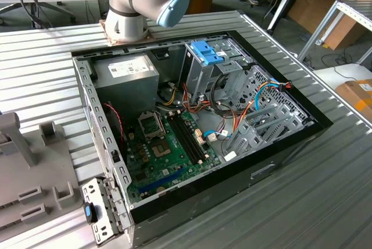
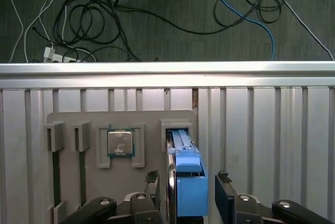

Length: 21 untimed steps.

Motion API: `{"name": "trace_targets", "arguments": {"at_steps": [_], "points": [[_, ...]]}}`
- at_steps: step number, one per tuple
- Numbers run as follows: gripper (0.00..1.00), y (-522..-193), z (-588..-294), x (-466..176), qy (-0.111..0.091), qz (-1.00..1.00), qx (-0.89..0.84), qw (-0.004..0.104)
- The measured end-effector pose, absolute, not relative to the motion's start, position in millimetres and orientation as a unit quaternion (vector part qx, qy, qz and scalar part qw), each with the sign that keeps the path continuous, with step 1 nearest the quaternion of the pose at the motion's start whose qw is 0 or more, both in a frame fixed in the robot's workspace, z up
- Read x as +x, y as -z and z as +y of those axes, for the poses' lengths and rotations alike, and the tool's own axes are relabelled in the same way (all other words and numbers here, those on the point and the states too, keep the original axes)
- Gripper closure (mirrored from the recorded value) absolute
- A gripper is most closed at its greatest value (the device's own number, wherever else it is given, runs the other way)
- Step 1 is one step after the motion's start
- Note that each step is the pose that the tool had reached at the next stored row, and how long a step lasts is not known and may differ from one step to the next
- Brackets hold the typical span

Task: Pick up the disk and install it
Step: 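Pick up the disk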

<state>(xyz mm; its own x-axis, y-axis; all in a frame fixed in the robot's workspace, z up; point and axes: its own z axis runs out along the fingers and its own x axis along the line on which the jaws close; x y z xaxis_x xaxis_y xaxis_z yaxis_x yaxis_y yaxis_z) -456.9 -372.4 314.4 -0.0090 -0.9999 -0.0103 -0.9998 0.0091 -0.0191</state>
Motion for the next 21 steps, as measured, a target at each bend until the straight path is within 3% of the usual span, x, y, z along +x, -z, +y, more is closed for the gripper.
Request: {"name": "trace_targets", "arguments": {"at_steps": [18,19,21], "points": [[0.47,-307.7,-373.8,-456.9,0.003,0.710,-0.704,0.010],[0.55,-307.6,-373.8,-456.9,0.003,0.710,-0.704,0.010],[0.55,-307.6,-373.8,-456.9,0.003,0.710,-0.704,0.010]]}}
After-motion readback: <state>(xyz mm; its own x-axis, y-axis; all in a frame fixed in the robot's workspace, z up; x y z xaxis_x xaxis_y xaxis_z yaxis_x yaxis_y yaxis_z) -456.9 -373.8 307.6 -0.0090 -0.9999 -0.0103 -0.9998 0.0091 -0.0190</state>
